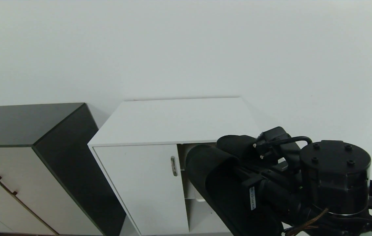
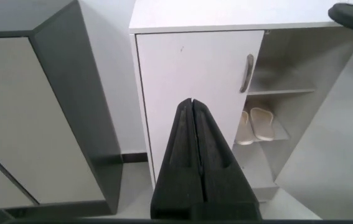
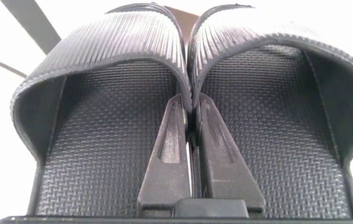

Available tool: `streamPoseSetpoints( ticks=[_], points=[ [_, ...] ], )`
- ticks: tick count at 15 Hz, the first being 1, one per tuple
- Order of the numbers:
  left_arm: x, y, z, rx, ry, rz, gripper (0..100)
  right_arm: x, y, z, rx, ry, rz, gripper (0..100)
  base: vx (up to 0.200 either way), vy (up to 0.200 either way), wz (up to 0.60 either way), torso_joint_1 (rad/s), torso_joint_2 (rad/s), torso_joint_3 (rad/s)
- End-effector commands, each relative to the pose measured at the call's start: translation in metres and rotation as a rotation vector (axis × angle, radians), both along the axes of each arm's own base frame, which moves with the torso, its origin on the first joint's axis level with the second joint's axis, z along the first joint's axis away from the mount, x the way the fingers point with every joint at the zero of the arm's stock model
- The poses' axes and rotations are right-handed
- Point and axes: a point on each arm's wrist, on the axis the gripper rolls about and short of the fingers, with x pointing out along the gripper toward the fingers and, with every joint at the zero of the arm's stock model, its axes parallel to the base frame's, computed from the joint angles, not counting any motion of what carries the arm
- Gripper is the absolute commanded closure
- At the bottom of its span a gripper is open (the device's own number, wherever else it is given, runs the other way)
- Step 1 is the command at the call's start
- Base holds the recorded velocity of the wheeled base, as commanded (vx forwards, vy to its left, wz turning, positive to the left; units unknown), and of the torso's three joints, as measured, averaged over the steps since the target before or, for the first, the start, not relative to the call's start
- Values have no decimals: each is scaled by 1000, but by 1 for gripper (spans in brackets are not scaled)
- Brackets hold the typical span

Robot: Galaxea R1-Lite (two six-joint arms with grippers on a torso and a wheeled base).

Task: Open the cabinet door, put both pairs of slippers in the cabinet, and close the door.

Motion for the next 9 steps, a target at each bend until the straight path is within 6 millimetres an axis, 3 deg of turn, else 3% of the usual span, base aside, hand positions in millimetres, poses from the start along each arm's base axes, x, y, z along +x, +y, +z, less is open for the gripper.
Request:
streamPoseSetpoints(
  ticks=[1, 9],
  points=[
    [0, 0, 0, 0, 0, 0, 100, -1, 0, -3, -10, 6, 1, 100, 0, 0, 0, 0, 0, 0],
    [0, 0, 0, 0, 0, 0, 100, -1, 0, -7, -24, 14, 8, 100, 0, 0, 0, 0, 0, 0]
  ],
)
